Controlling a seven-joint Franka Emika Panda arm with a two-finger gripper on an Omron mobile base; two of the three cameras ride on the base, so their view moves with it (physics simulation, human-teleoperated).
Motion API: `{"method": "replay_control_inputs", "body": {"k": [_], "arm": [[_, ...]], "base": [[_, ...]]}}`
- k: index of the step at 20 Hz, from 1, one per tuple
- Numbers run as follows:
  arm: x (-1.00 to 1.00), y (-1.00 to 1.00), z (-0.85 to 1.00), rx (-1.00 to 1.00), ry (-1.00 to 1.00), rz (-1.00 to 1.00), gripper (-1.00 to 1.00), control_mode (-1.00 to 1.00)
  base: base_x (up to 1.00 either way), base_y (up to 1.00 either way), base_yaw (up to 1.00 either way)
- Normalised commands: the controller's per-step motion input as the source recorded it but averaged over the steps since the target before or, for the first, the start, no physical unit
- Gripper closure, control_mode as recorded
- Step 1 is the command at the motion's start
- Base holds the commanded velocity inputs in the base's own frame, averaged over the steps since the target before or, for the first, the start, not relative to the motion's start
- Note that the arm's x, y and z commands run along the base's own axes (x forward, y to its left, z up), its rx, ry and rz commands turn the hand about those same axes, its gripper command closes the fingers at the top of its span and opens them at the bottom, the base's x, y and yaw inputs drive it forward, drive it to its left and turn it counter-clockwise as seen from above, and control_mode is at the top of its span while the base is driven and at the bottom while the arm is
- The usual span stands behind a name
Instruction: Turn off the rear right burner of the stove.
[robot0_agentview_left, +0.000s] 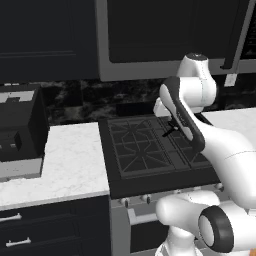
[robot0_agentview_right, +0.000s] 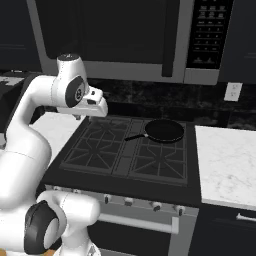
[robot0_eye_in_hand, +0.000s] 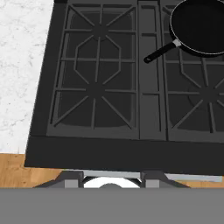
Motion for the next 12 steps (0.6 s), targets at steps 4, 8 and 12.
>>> {"method": "replay_control_inputs", "body": {"k": [4,8,12], "arm": [[-0.23,-0.06,-0.05,0.01,0.0,-0.01,-1.0,-1.0],[-0.6,-0.36,-0.11,0.09,-0.04,-0.07,-1.0,-1.0],[-0.62,-0.42,-0.08,0.12,-0.06,-0.1,-1.0,-1.0]], "base": [[0.0,0.0,0.0],[0.0,0.0,0.0],[0.0,0.0,0.0]]}}
